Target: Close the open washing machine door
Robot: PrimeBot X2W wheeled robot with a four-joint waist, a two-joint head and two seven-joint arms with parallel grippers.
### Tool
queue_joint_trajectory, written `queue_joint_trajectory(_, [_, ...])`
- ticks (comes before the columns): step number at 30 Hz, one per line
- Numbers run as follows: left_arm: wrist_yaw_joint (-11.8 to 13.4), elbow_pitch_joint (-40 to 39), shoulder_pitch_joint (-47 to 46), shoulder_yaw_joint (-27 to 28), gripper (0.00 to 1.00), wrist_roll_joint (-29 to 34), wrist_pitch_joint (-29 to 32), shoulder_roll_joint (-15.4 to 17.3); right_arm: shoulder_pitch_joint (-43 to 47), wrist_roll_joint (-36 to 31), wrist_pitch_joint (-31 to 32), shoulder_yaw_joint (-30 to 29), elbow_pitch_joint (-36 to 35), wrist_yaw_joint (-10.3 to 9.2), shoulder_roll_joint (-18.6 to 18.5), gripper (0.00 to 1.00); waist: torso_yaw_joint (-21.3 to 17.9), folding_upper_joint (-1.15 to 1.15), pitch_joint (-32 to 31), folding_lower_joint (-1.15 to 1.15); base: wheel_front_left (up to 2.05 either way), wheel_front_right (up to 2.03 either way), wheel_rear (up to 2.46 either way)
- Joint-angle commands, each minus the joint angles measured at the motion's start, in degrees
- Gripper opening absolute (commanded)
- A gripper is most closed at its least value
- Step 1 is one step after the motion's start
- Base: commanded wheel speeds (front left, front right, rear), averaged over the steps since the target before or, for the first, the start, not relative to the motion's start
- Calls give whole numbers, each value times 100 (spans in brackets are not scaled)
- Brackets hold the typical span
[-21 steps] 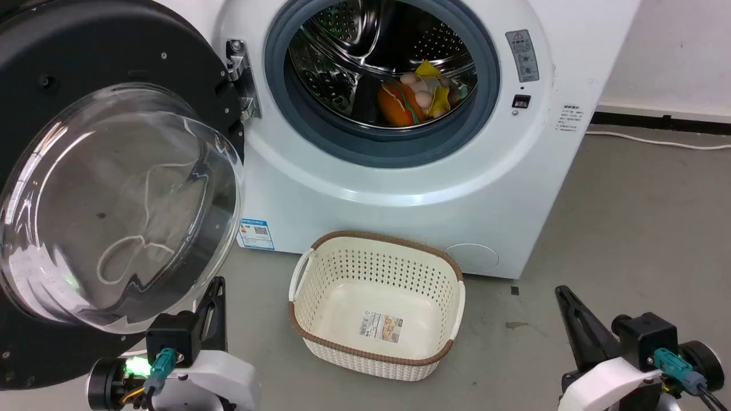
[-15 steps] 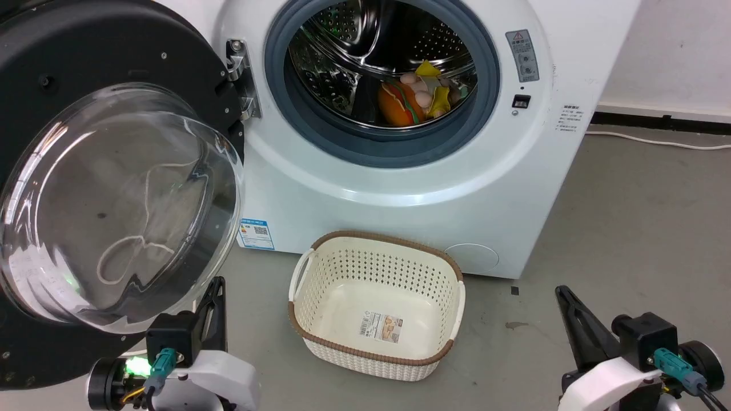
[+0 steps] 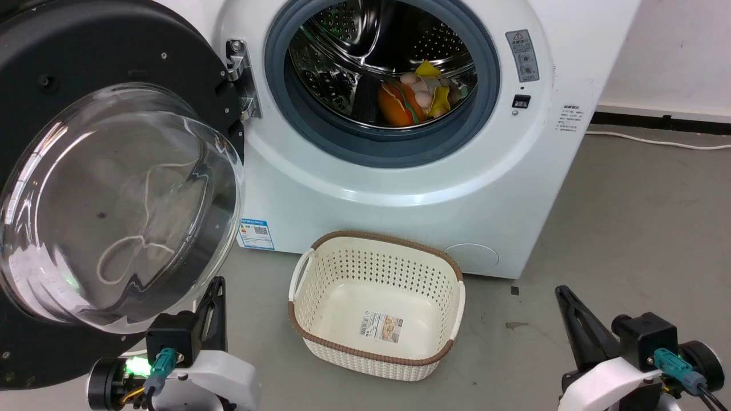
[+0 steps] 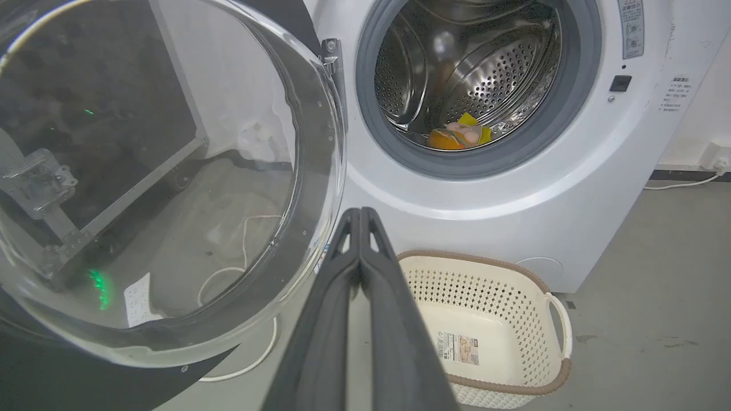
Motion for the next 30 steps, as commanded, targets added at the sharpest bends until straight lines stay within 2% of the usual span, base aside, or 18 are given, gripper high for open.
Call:
queue_joint_trajectory(1, [-31,-23,81,15,0,16,2,-2,-65,-43,3,1,-25,5,25,0,0,0,0,0,0,0,0])
queue_joint_trajectory(16, [-31,-23,81,15,0,16,2,-2,-65,-43,3,1,-25,5,25,0,0,0,0,0,0,0,0])
queue_joint_trajectory(17, [0,0,0,0,100,0,0,0,0,0,0,0,0,0,0,100,0,0,0,0,0,0,0])
queue_joint_trajectory(18, [2,2,-2,-3,100,0,-2,0,1,5,-2,-2,2,0,0,100,0,0,0,0,0,0,0])
queue_joint_trajectory(19, [2,3,-3,-5,0,1,-3,0,3,7,-3,-1,3,0,0,0,0,0,0,0,0,0,0])
queue_joint_trajectory(20, [2,4,-3,-9,100,1,-3,0,3,7,-3,-1,3,0,0,100,0,0,0,0,0,0,0])
queue_joint_trajectory(30, [15,6,-4,-82,100,15,-114,5,13,108,-114,-91,-21,0,2,100,22,0,-1,0,0,0,0])
